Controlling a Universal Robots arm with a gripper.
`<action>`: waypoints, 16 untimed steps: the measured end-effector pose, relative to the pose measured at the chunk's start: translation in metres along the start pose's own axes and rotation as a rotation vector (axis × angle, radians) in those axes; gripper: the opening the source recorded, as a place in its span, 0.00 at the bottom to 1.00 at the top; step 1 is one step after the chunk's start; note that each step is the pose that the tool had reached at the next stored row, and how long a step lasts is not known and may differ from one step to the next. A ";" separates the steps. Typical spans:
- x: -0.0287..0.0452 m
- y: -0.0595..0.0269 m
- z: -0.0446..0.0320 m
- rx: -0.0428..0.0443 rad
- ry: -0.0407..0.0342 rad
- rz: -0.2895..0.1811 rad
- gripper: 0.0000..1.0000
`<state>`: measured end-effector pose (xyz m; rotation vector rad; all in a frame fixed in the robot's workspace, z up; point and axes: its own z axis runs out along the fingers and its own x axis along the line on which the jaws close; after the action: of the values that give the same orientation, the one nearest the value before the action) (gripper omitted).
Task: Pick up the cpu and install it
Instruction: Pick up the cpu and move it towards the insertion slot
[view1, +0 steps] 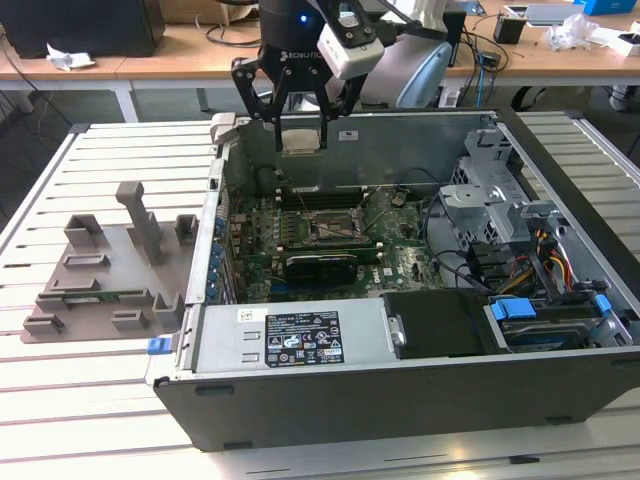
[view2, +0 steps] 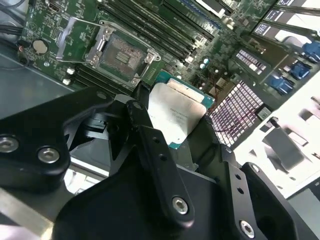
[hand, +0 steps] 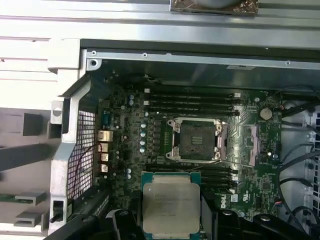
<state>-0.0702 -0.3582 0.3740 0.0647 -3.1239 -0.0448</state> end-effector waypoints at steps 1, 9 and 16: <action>-0.0016 0.0003 0.0009 0.0000 0.0001 0.000 0.55; -0.0139 0.0024 0.0088 0.0000 0.0000 0.000 0.55; -0.0229 0.0051 0.0154 -0.0002 0.0000 0.000 0.55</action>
<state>-0.0477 -0.3517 0.3585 0.0646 -3.1239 -0.0451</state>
